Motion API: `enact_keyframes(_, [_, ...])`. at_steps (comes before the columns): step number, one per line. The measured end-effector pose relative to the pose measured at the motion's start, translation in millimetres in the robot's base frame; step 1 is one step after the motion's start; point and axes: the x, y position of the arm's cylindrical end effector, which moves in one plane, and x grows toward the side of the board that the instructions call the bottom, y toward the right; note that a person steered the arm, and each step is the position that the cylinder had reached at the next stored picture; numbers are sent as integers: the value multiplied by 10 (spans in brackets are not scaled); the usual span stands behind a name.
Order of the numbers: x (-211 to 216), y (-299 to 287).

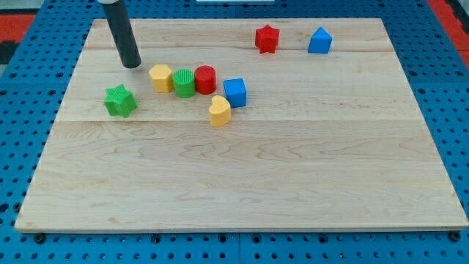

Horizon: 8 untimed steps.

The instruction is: Push the red star into the blue triangle

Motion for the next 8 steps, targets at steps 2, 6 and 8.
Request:
enact_keyframes(2, [19,1433])
enact_keyframes(6, [-683,3368])
enact_keyframes(8, [41,2623])
